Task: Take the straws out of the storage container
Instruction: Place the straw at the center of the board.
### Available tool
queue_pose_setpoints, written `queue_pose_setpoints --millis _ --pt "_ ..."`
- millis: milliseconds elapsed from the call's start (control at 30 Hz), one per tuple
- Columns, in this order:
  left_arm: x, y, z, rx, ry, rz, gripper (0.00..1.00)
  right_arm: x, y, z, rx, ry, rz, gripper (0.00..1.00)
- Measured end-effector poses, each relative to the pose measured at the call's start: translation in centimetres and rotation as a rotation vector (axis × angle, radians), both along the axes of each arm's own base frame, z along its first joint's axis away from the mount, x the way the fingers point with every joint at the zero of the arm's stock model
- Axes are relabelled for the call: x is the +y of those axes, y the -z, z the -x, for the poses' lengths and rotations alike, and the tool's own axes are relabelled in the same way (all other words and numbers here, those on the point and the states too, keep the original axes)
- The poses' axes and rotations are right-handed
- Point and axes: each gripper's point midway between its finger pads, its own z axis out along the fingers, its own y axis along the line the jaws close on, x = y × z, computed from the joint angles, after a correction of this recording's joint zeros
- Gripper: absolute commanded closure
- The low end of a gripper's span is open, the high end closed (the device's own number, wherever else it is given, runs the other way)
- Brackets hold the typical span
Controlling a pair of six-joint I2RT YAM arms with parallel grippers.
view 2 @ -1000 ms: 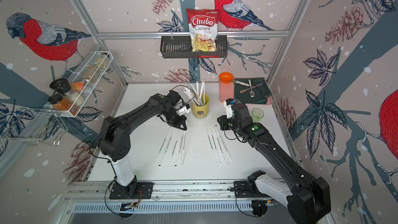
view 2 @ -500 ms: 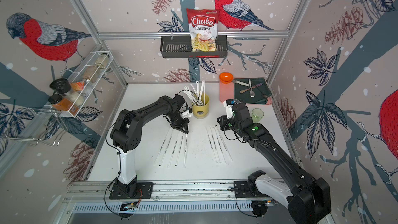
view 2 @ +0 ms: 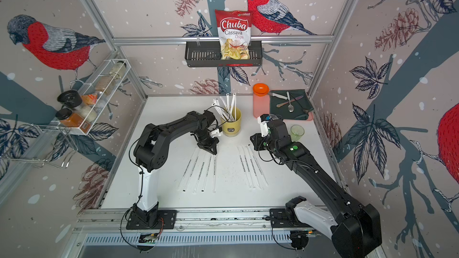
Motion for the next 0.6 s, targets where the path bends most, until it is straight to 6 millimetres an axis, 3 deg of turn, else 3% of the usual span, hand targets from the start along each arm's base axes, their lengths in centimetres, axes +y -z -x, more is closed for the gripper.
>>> queue_pose_setpoints --millis 267,600 --pt "0.3 0.0 -0.4 -0.023 0.004 -0.020 0.80 0.0 0.1 0.0 0.003 0.000 0.001 0.78" --pt "0.2 -1.9 -0.6 -0.069 0.002 0.007 0.80 -0.1 0.2 0.1 0.004 0.001 0.001 0.78"
